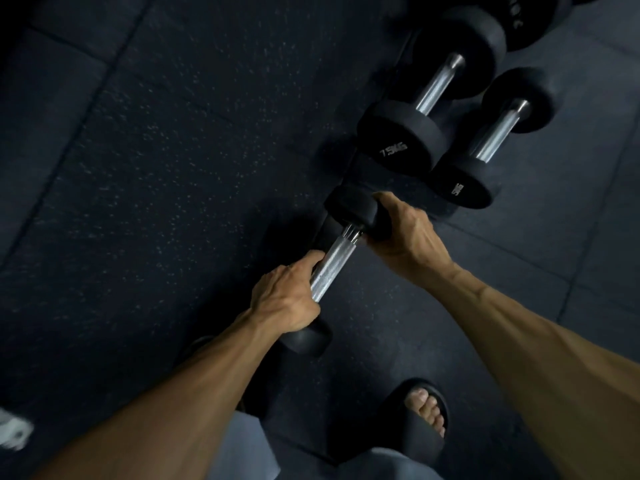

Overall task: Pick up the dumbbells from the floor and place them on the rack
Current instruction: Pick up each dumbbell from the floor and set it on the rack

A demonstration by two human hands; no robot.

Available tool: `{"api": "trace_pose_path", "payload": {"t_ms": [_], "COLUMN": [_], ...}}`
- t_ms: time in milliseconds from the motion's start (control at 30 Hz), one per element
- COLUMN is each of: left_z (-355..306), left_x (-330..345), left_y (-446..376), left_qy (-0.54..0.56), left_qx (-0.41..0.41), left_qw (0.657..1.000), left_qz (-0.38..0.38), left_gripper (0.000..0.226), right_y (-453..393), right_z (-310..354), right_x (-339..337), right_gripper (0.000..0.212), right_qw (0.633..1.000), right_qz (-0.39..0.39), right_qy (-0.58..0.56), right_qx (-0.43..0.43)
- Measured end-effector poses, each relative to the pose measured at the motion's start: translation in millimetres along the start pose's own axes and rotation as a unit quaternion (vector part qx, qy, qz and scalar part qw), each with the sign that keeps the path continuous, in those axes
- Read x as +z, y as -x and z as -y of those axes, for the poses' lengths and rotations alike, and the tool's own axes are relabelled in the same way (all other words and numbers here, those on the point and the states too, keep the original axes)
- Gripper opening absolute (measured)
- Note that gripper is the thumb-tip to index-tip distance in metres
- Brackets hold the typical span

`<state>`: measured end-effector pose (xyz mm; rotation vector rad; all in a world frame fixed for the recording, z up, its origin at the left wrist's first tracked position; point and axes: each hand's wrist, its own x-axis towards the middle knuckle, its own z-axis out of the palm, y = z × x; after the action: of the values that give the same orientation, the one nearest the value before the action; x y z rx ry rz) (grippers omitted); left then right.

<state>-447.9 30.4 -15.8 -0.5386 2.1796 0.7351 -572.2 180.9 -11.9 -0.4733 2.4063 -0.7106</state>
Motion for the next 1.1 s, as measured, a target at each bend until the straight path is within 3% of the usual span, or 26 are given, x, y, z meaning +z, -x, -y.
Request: {"api": "trace_pose_path", "payload": {"t_ms": [233,400,700,933,1100], "left_z": [-67.1,-128.9,-216.5,-216.4,-178.2], "left_x": [-97.2,-205.4,-385.2,-485.2,-564.8], "left_y": [85.6,165.5,330.8,404.8,406.8], "left_qy": [0.047,0.033,0.038,0.092,0.132], "left_qx": [0.005,0.049,0.088,0.098,0.098], "left_qw": [0.999,0.993,0.959,0.922,0.913], "left_qz": [-0.016,-0.099,-0.267,-0.362,-0.372], "left_gripper": [0.092,0.079,0.080,0.085,0.084], "right_y": [30.5,55.4,122.0,128.3,82.0], "right_z": [85.3,174.9,357.2,485.1,577.8], "right_x": [-129.9,-258.5,-465.7,-535.5,-544.1], "right_gripper": [0.040,0.044,0.043,0.051,0.051], "right_qw": [0.999,0.994,0.968,0.929,0.917], "right_qz": [-0.022,-0.059,-0.135,-0.159,-0.142], "right_qy": [0.009,0.021,0.042,0.080,0.107], "right_qx": [-0.041,-0.085,-0.207,-0.325,-0.358]}}
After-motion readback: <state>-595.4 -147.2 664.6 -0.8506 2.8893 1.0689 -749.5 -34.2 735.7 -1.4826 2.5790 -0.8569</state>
